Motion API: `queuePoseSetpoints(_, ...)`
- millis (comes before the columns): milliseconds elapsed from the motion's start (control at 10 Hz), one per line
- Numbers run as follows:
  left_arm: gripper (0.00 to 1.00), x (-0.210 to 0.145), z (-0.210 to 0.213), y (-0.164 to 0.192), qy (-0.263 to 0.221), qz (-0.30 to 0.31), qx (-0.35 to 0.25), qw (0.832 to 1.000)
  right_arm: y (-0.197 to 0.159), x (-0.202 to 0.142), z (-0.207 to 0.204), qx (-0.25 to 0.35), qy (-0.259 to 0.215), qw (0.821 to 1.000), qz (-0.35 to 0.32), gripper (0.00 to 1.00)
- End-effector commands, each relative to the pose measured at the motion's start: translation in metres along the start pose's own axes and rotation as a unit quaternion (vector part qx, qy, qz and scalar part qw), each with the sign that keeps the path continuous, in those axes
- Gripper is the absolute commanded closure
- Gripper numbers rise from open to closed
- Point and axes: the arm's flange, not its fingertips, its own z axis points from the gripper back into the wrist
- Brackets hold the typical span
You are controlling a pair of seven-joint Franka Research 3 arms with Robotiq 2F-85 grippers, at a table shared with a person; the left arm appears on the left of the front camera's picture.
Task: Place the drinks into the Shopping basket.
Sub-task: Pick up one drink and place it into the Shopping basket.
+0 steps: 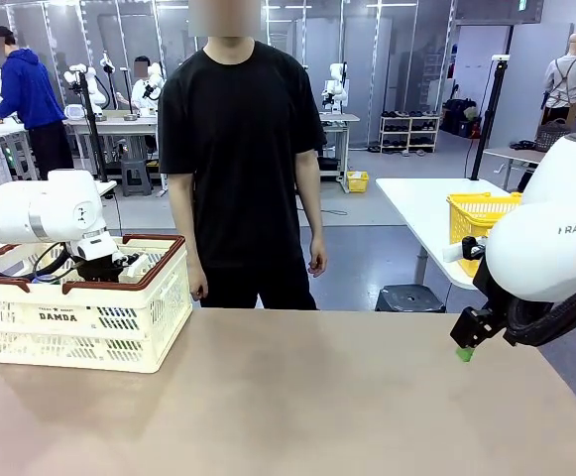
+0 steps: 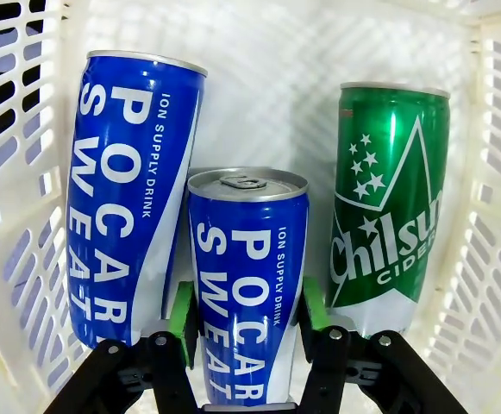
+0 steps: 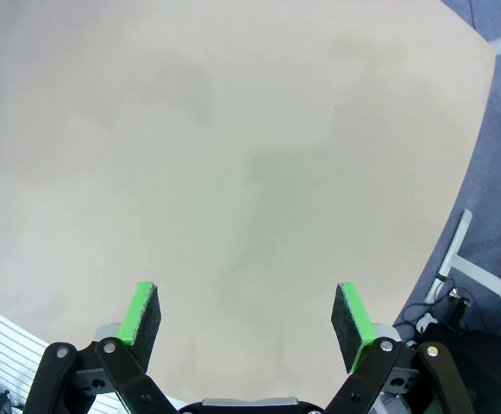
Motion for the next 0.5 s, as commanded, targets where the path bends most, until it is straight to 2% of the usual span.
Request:
queuePoseSetpoints(0,0.44,-0.0034,-0.0080,0.0007,-0.002,-0.012,0.002,1.000,-0.0009,-0.0023,-0.0010,0.000,0.000,1.000,0.002,0.00)
queuePoseSetpoints(100,0.44,-0.0016,-0.0089,0.0003,-0.005,-0.018,-0.001,1.000,-0.0009,-0.0023,-0.0010,0.000,0.000,1.000,0.002,0.00)
queuePoseSetpoints(200,0.24,0.0009,-0.0086,-0.0002,-0.007,-0.025,-0.001,1.000,-0.0009,-0.0023,-0.0010,0.000,0.000,1.000,0.002,0.00)
queuePoseSetpoints(300,0.24,0.0024,-0.0071,-0.0021,-0.010,-0.027,0.001,1.000,-0.0009,-0.0023,-0.0010,0.000,0.000,1.000,0.002,0.00)
queuePoseSetpoints(400,0.04,0.0033,-0.0047,-0.0045,-0.009,-0.029,0.005,1.000,-0.0009,-0.0023,-0.0010,0.000,0.000,1.000,0.002,0.00)
